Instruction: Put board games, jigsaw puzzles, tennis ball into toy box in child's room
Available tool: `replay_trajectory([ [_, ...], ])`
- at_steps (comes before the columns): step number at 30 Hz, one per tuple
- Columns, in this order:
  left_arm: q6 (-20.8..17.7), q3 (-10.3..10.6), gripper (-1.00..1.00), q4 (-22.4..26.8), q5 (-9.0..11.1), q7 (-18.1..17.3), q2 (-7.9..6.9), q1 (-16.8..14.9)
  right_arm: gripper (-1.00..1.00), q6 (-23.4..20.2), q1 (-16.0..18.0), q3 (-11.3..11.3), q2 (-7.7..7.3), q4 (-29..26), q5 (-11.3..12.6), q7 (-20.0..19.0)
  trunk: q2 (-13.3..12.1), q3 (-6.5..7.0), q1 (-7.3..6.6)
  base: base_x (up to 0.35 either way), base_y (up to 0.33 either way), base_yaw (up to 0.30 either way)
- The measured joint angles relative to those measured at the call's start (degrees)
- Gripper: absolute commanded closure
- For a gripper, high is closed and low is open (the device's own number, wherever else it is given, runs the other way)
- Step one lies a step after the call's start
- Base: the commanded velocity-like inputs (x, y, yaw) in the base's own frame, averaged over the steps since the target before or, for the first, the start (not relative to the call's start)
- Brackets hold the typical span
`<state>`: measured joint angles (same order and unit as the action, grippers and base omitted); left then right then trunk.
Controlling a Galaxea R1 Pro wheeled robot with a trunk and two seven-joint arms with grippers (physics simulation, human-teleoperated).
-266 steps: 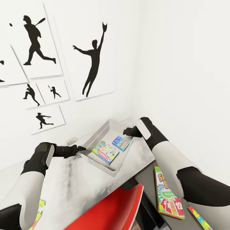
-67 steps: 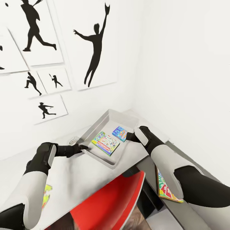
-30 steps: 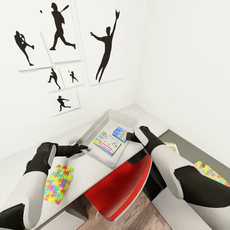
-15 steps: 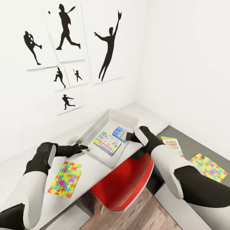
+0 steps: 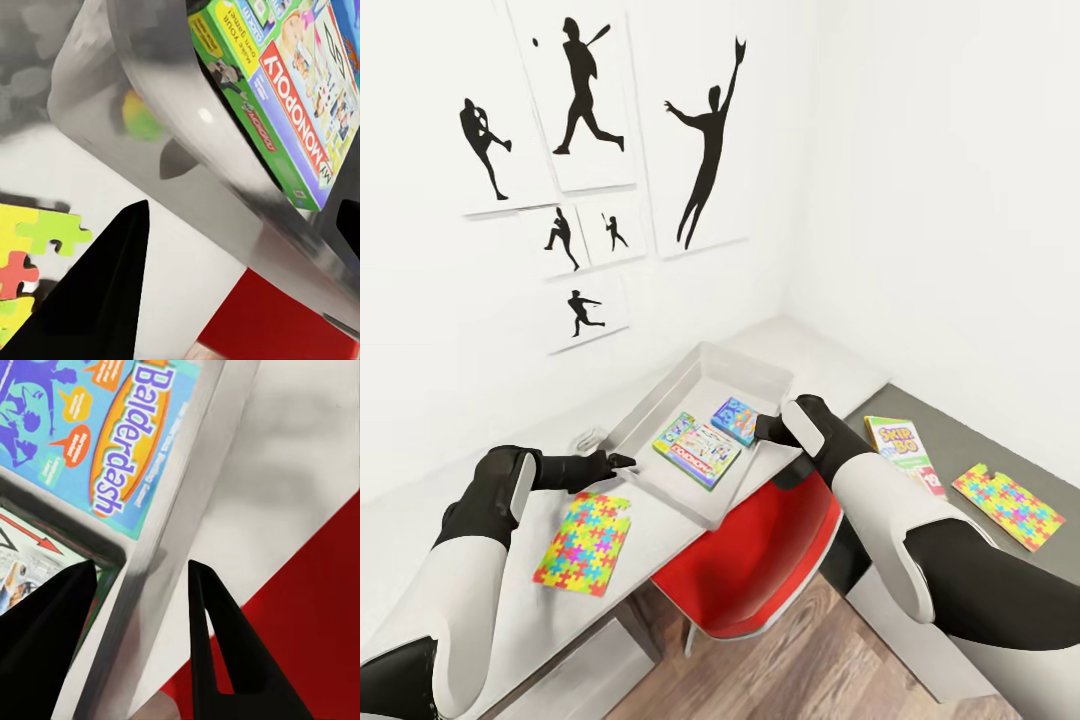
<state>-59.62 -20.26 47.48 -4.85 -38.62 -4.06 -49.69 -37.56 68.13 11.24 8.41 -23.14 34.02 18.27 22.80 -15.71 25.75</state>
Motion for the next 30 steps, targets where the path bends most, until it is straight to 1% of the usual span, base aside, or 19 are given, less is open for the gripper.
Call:
replay_trajectory([
  [22,0.0,0.0,1.0,0.0,0.0,0.0,0.0,0.0,1.0,0.0,0.0,0.0,0.0,0.0,0.0,0.0,0.0,-0.17,0.0,0.016,0.018,-0.001],
  [30,0.0,0.0,1.0,0.0,0.0,0.0,0.01,0.0,1.0,0.0,0.0,0.1,-0.02,0.0,0.1,0.0,0.0,-0.52,0.0,0.0,0.021,-0.111],
])
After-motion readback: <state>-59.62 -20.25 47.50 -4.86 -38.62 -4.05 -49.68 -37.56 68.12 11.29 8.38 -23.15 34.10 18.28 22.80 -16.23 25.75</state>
